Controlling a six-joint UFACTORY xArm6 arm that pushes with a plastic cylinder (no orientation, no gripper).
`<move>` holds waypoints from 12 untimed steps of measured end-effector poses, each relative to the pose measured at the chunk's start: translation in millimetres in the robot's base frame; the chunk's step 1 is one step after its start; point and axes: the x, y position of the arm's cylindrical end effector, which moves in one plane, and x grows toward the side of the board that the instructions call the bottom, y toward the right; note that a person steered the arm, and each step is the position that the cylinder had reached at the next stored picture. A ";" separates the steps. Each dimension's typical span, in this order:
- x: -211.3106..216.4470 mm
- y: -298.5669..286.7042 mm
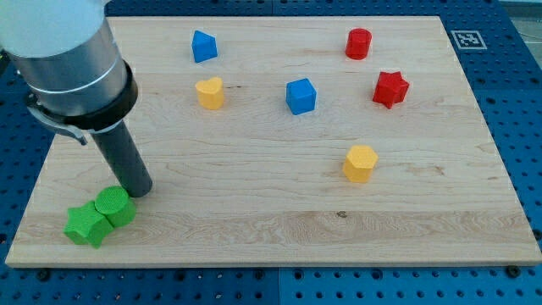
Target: Slightly push the yellow heart to the top of the board
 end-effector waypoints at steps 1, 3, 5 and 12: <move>1.3 0.0; 2.5 -1.5; 2.5 0.9; -0.4 100.9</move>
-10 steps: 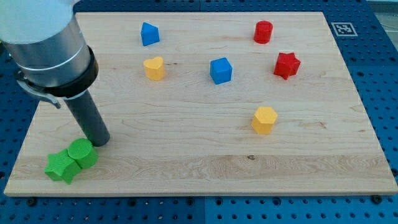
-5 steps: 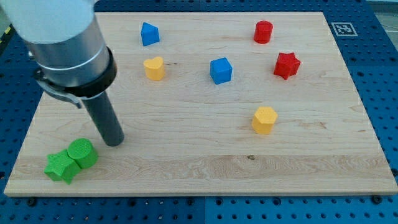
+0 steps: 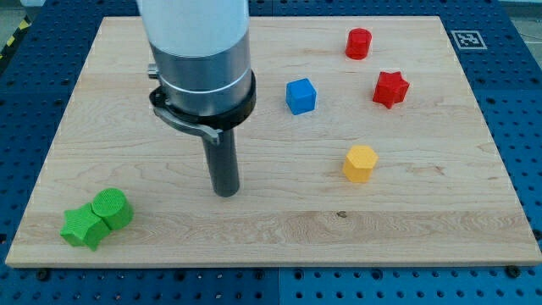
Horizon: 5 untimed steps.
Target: Slightly push the yellow heart to the top of the board
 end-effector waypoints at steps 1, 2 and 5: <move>-10.0 -24.7; -24.2 -37.0; -76.1 -41.6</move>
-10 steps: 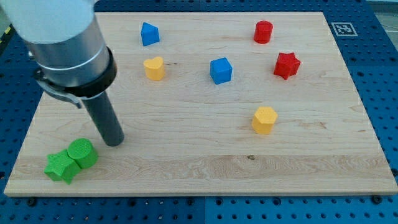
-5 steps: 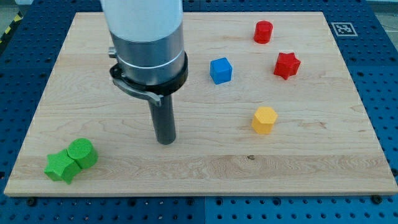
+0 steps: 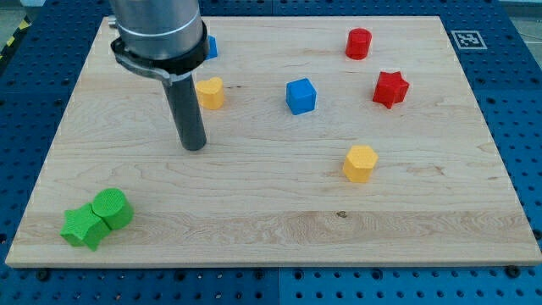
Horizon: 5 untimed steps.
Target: Slightly push the yellow heart to the top of the board
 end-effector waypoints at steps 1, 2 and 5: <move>-17.6 -5.1; -34.1 -9.4; -52.2 -9.1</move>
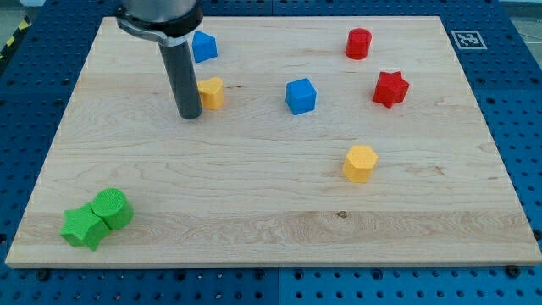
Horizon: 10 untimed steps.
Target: Slightly push the yellow heart to the top of the board
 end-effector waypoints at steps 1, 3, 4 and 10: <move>-10.5 4.1; -15.3 17.6; -19.3 30.4; -92.9 31.2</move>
